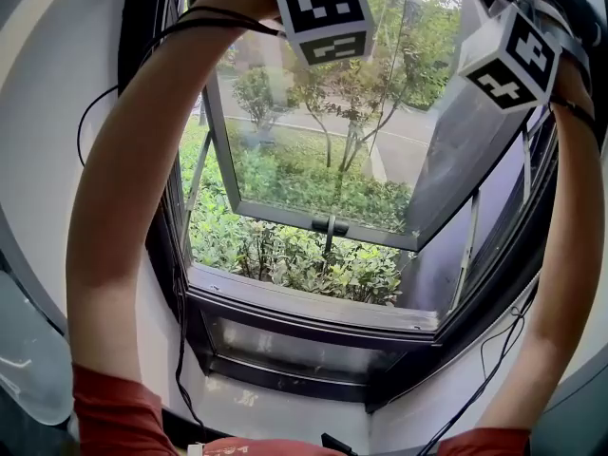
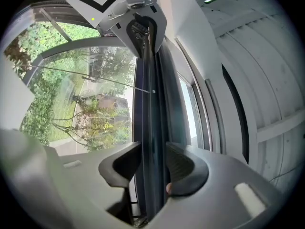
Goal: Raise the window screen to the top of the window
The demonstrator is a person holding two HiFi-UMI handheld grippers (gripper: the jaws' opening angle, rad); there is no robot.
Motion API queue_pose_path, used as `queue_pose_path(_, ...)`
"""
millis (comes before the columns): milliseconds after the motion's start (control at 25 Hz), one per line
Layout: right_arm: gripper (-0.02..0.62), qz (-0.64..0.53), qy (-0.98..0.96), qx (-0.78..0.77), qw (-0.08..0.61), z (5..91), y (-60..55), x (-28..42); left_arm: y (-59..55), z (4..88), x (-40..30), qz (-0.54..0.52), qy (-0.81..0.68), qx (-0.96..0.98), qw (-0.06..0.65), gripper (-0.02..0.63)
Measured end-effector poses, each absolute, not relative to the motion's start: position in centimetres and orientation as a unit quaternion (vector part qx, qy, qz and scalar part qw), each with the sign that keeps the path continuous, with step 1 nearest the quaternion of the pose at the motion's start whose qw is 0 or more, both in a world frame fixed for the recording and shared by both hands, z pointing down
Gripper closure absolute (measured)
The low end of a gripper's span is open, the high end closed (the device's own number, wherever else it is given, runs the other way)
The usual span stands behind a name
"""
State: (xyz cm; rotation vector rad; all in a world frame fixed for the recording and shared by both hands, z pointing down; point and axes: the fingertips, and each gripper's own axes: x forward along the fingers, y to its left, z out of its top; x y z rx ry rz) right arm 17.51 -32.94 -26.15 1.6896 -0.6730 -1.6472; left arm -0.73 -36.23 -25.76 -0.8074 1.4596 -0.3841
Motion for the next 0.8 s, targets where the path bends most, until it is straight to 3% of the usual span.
queue_pose_path(800,0.442,-0.647,-0.302,0.623,0.319,-18.4,-31.1,17.9,-33.8,-18.8,-1.8,-0.139,0.628,-0.399,0.653,0.492)
